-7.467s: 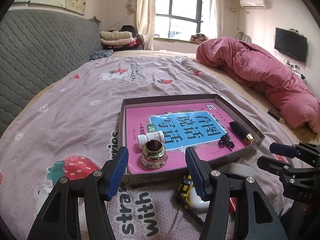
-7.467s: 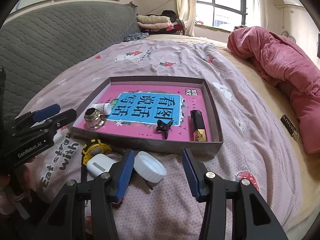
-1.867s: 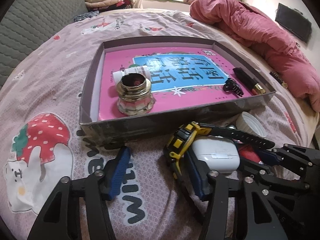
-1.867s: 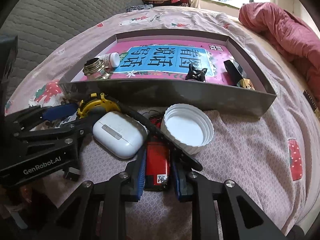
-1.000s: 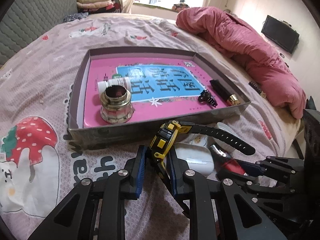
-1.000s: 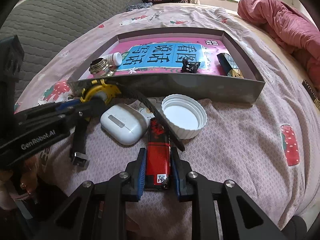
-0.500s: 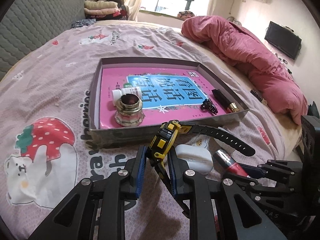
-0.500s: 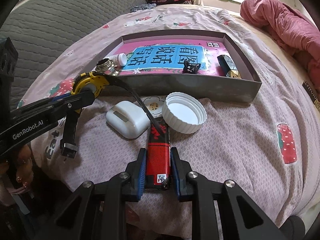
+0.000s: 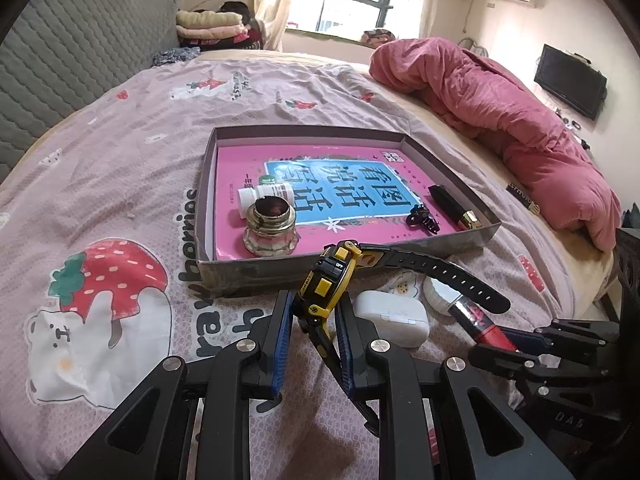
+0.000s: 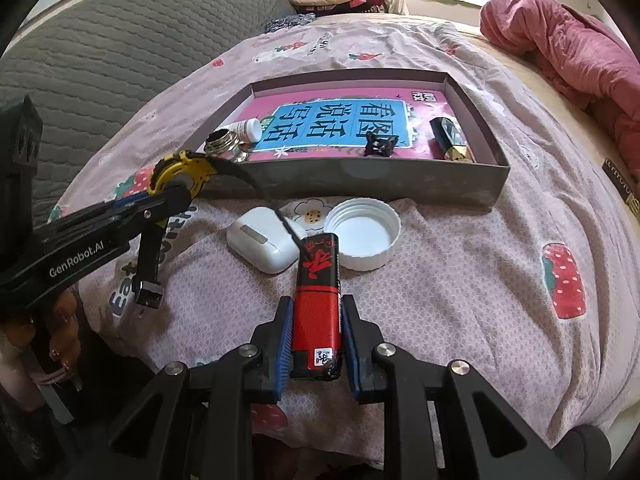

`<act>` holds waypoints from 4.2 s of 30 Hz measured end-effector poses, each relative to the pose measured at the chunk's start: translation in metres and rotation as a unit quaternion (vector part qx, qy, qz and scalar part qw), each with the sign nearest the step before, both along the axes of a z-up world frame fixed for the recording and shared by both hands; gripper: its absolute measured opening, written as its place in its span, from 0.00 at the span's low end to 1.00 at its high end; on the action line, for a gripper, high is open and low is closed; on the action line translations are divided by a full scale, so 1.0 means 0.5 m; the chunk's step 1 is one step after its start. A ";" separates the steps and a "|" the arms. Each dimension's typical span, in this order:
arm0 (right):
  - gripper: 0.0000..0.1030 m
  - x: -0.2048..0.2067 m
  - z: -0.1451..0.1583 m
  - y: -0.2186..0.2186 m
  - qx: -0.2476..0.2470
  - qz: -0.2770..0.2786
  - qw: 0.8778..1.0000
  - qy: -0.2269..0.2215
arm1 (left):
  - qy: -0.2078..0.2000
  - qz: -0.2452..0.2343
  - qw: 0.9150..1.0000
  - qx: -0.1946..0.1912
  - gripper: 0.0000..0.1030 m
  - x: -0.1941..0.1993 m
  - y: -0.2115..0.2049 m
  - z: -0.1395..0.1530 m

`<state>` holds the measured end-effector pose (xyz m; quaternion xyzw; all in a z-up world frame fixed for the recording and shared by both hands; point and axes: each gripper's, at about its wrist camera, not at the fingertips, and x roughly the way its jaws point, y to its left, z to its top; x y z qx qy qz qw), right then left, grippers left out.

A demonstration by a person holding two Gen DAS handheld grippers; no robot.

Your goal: Organize rigid objects

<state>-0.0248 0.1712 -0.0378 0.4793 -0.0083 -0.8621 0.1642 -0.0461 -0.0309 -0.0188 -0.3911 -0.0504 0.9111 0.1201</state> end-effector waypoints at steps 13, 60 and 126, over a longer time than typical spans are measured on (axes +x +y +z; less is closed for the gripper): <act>0.22 0.003 0.041 0.014 0.002 -0.011 0.999 0.051 | 0.026 -0.011 1.000 -0.006 0.21 0.016 0.021 0.020; 0.22 -0.061 0.056 0.090 -0.011 -0.079 0.990 0.119 | 0.074 0.042 0.996 0.035 0.21 -0.066 0.036 0.040; 0.22 -0.158 0.068 0.077 0.057 -0.109 0.983 0.134 | 0.054 0.001 0.998 0.011 0.21 -0.208 0.117 -0.008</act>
